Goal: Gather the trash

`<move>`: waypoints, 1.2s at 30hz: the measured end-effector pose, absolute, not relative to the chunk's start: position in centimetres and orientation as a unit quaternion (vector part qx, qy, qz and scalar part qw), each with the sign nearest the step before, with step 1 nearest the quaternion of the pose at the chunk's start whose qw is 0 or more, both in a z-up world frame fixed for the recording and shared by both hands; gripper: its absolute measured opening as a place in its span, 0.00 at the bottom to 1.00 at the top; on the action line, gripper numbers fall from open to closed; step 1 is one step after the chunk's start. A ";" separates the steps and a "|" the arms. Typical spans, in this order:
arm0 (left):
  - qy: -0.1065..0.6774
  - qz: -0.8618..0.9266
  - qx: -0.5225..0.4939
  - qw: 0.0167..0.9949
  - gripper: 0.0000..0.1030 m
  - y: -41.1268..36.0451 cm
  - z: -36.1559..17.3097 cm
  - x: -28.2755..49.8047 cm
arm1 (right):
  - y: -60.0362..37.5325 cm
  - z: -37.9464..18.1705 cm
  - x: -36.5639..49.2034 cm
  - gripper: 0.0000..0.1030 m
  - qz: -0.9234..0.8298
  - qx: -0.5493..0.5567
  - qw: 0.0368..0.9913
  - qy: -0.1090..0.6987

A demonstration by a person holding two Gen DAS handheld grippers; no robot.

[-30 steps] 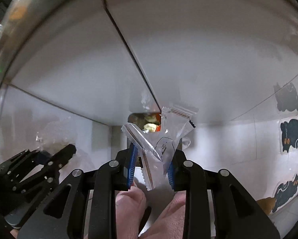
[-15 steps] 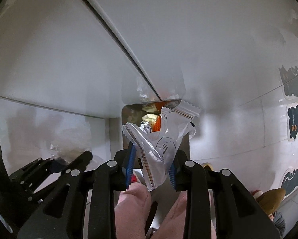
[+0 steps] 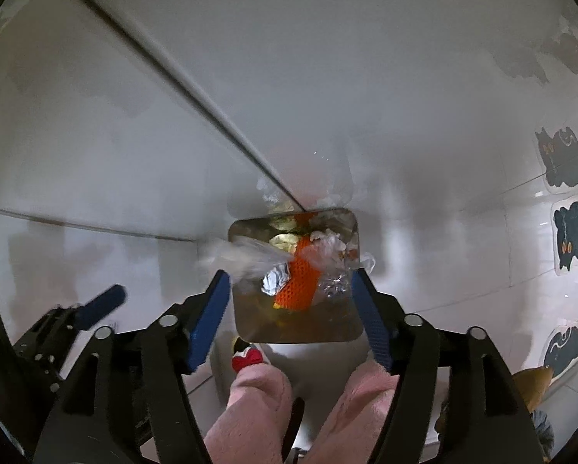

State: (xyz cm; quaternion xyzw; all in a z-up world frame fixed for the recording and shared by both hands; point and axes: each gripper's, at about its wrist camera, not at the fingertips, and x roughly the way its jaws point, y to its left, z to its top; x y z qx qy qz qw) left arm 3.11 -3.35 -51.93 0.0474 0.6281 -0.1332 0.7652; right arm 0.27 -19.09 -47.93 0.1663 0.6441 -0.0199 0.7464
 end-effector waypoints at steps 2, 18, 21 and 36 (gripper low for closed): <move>0.624 -0.128 0.049 0.769 0.79 -3.1 -51.2 3.2 | -19.3 -47.4 0.3 0.81 -0.026 0.164 0.748 0.643; 0.559 -0.120 0.058 0.818 0.92 -1.7 -38.0 2.0 | -19.6 -36.1 -1.2 0.97 0.003 0.156 0.796 0.585; 0.532 -0.115 0.056 0.837 0.92 -0.9 -33.7 1.9 | -19.9 -31.9 -0.8 0.97 0.007 0.142 0.820 0.554; 0.385 -0.084 0.032 0.918 0.92 1.8 -13.0 1.8 | -21.4 -12.6 -1.3 0.97 0.025 0.130 0.921 0.367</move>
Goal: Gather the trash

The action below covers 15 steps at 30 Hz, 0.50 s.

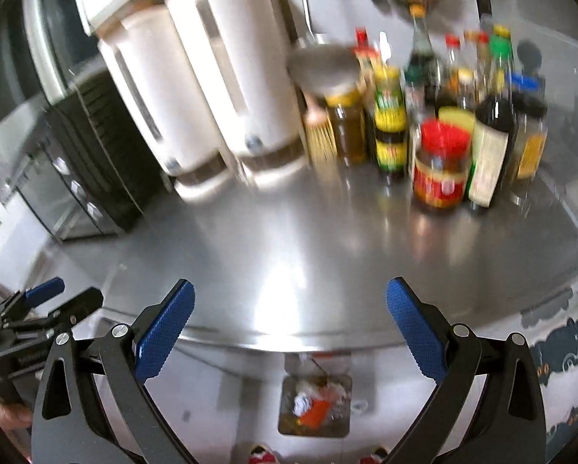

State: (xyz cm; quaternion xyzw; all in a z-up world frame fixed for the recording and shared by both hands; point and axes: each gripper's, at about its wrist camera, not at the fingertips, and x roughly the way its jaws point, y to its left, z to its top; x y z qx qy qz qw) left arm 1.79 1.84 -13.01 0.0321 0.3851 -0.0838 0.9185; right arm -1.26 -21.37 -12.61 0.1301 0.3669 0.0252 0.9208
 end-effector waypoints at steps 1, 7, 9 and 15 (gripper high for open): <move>0.372 -0.080 0.032 0.924 0.92 2.0 -11.7 1.5 | -21.4 -11.4 -1.4 0.97 0.028 0.125 0.925 0.357; 0.326 -0.071 0.017 0.942 0.92 3.1 -6.3 0.3 | -20.5 -5.4 -2.2 0.97 0.040 0.086 0.945 0.312; 0.315 -0.070 0.018 0.946 0.92 3.3 -5.3 0.0 | -20.1 -3.7 -2.6 0.97 0.043 0.076 0.951 0.298; 0.278 -0.066 0.008 0.958 0.92 4.1 -1.1 -1.2 | -19.9 0.9 -3.6 0.97 0.028 0.058 0.966 0.251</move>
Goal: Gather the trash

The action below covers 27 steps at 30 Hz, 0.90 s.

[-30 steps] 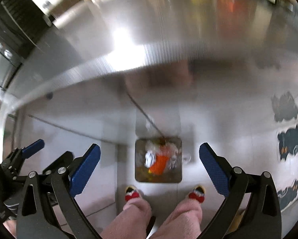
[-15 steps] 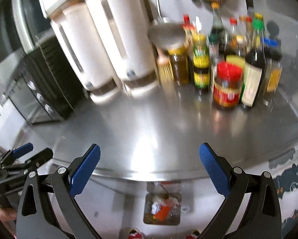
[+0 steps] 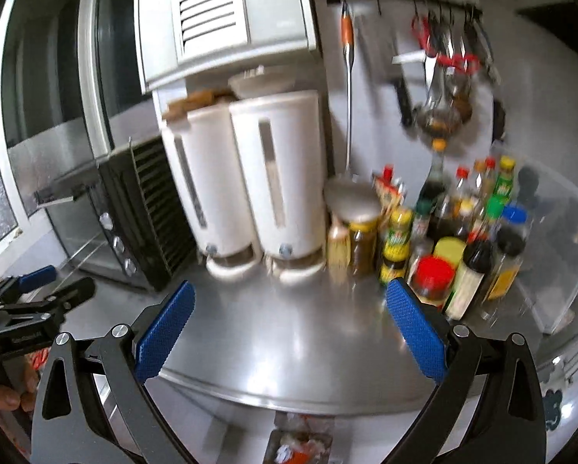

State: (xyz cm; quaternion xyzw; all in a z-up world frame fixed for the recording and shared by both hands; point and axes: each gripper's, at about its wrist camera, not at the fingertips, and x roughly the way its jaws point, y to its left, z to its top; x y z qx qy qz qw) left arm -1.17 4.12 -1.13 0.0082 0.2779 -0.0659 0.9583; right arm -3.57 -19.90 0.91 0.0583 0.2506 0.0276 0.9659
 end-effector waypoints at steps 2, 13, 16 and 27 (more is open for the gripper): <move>0.257 -0.064 0.005 0.964 0.92 4.4 0.8 -1.8 | -19.9 2.4 -3.9 0.97 0.009 0.043 0.971 0.234; 0.206 -0.075 -0.003 0.976 0.92 4.2 7.4 -4.1 | -20.1 8.2 -5.7 0.97 -0.042 0.036 0.982 0.180; 0.193 -0.073 -0.005 0.978 0.92 4.1 8.2 -4.8 | -20.1 9.0 -6.2 0.97 -0.050 0.036 0.983 0.173; 0.196 -0.078 0.003 0.977 0.92 3.8 8.2 -5.4 | -19.6 9.7 -7.7 0.97 -0.053 0.044 0.983 0.173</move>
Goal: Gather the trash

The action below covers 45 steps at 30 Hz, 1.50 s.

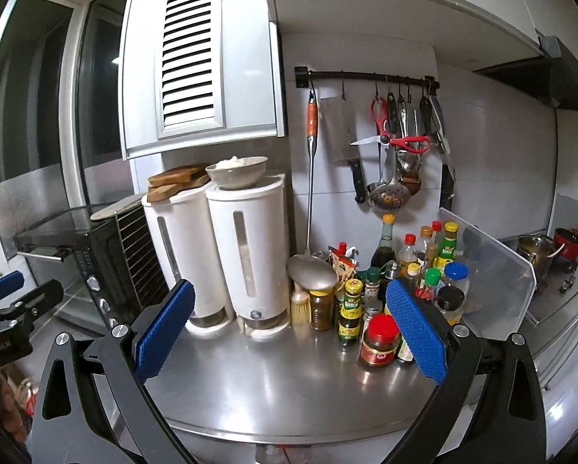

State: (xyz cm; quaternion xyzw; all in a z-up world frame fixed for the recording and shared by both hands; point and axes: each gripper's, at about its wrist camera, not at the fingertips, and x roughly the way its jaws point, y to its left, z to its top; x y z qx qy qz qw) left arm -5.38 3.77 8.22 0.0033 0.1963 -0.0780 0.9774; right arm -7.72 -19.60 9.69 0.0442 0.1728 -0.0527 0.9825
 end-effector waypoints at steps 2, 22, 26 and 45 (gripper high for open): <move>0.195 -0.074 0.002 0.978 0.92 3.9 8.2 -5.4 | -19.4 9.8 -7.9 0.97 -0.055 0.040 0.983 0.170; 0.189 -0.065 0.006 0.980 0.92 4.0 8.4 -5.3 | -19.3 9.7 -7.1 0.97 -0.051 0.049 0.983 0.171; 0.192 -0.064 0.006 0.979 0.92 4.0 8.3 -4.7 | -19.3 9.7 -6.7 0.97 -0.050 0.050 0.982 0.173; 0.195 -0.068 0.006 0.978 0.92 3.7 8.3 -3.8 | -19.4 9.2 -5.6 0.97 -0.047 0.056 0.981 0.179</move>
